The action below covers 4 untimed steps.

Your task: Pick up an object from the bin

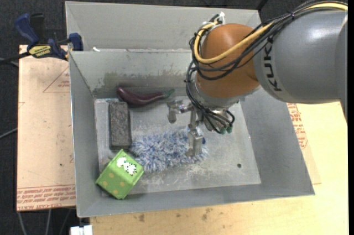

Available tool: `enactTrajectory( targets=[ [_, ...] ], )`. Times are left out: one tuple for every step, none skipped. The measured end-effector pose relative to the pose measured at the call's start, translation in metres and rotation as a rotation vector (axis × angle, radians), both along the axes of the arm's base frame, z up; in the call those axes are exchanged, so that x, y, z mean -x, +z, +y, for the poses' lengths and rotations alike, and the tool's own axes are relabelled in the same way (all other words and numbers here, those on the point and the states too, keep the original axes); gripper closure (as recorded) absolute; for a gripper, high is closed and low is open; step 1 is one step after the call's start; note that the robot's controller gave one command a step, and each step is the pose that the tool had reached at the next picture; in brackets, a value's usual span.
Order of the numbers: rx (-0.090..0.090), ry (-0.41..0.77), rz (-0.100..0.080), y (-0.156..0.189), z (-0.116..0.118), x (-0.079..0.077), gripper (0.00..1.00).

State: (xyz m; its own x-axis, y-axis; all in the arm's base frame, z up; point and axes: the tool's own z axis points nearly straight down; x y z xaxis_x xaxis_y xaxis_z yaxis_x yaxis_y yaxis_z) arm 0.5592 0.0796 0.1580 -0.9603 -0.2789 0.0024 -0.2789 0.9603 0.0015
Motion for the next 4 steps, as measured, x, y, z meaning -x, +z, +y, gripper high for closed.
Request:
enactTrajectory(
  targets=[
    [-0.001,-0.075,-0.003,-0.036,0.001,-0.006,0.0],
    [-0.001,0.086,-0.008,-0.074,0.0,-0.021,0.0],
    [-0.003,0.02,-0.009,-0.086,-0.005,-0.019,1.0],
    [-0.002,0.02,-0.009,-0.086,-0.005,-0.018,1.0]
  ],
)
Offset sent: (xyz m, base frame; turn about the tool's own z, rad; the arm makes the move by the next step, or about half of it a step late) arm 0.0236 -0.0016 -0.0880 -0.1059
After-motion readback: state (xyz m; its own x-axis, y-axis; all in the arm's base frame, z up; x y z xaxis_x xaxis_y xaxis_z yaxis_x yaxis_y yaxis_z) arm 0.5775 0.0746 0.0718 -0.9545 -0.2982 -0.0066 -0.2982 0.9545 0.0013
